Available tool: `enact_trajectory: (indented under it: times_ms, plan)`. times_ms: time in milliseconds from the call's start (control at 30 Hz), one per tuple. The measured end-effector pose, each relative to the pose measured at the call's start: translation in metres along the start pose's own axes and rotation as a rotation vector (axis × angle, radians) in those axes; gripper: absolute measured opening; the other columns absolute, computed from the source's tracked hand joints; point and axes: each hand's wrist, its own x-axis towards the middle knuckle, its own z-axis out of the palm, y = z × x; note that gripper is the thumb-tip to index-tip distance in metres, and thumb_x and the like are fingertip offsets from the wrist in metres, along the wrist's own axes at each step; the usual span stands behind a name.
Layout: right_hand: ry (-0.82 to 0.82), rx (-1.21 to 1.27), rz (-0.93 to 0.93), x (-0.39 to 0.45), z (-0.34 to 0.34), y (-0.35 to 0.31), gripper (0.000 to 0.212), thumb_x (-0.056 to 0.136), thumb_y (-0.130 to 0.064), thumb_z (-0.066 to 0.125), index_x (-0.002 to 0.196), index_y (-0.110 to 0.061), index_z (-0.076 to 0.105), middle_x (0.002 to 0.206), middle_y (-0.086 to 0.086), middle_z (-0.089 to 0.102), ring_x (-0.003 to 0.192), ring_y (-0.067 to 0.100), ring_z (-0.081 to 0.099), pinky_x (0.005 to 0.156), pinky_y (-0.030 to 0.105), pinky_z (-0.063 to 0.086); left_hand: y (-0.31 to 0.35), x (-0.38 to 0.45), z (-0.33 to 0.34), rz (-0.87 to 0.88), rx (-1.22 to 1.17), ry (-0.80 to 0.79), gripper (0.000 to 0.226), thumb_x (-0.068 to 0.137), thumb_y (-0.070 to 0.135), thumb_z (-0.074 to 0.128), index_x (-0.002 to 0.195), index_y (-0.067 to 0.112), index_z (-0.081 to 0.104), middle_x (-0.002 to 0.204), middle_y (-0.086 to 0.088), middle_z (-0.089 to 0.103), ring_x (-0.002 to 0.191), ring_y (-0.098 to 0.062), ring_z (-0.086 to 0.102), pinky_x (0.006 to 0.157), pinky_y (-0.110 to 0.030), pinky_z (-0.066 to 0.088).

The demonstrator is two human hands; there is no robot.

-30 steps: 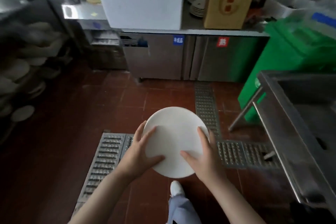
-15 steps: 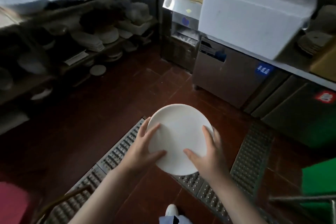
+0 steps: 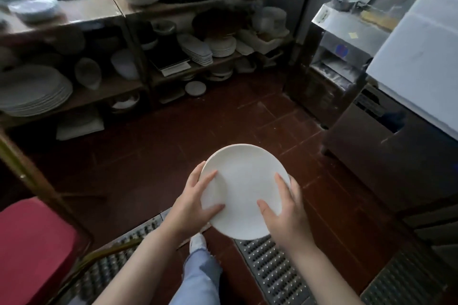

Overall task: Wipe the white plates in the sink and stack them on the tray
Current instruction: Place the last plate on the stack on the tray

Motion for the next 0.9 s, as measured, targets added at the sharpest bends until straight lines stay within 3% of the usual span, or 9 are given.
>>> enact_trajectory:
  times_ms: [100,367,533,667,900]
  plan:
    - [-0.028,-0.011,-0.019,0.047,0.02,-0.023,0.075,0.091,-0.037,0.066,0.154,-0.027,0.026,0.161,-0.004,0.009,0.146,0.016,0.019,0.11,0.026,0.025,-0.018,0.031,-0.029,-0.04,0.007,0.033,0.083,0.081,0.025,0.082,0.149,0.034,0.037,0.156,0.023,0.006,0.136,0.007,0.016,0.108,-0.017,0.025]
    - [-0.077,0.021,-0.074,0.168,0.08,-0.104,0.072,0.088,-0.038,0.069,0.15,-0.026,0.035,0.16,-0.006,0.013,0.144,0.016,0.023,0.111,0.033,0.033,-0.067,0.116,-0.132,-0.111,-0.017,0.093,0.079,0.077,0.029,0.085,0.142,0.044,0.043,0.157,0.028,0.003,0.134,0.005,0.021,0.106,-0.021,0.033]
    - [-0.109,0.036,-0.118,0.224,0.113,-0.144,0.064,0.088,-0.038,0.069,0.144,-0.028,0.041,0.159,-0.006,0.014,0.142,0.017,0.027,0.106,0.034,0.038,-0.088,0.15,-0.183,-0.151,-0.013,0.122,0.081,0.08,0.029,0.083,0.144,0.047,0.037,0.157,0.032,-0.001,0.132,0.004,0.022,0.104,-0.022,0.033]
    - [-0.141,0.038,-0.182,0.267,0.136,-0.172,0.059,0.088,-0.036,0.069,0.141,-0.027,0.044,0.158,-0.006,0.017,0.141,0.017,0.029,0.105,0.032,0.039,-0.106,0.174,-0.217,-0.172,-0.012,0.17,0.073,0.079,0.029,0.083,0.139,0.044,0.045,0.159,0.026,0.003,0.133,0.002,0.023,0.104,-0.026,0.035]
    - [-0.22,0.025,-0.263,0.349,0.176,-0.212,0.063,0.088,-0.034,0.071,0.143,-0.027,0.042,0.157,-0.002,0.018,0.139,0.017,0.031,0.102,0.026,0.036,-0.14,0.223,-0.264,-0.208,-0.009,0.269,0.07,0.078,0.03,0.084,0.137,0.041,0.048,0.158,0.025,0.007,0.134,0.009,0.019,0.105,-0.021,0.031]
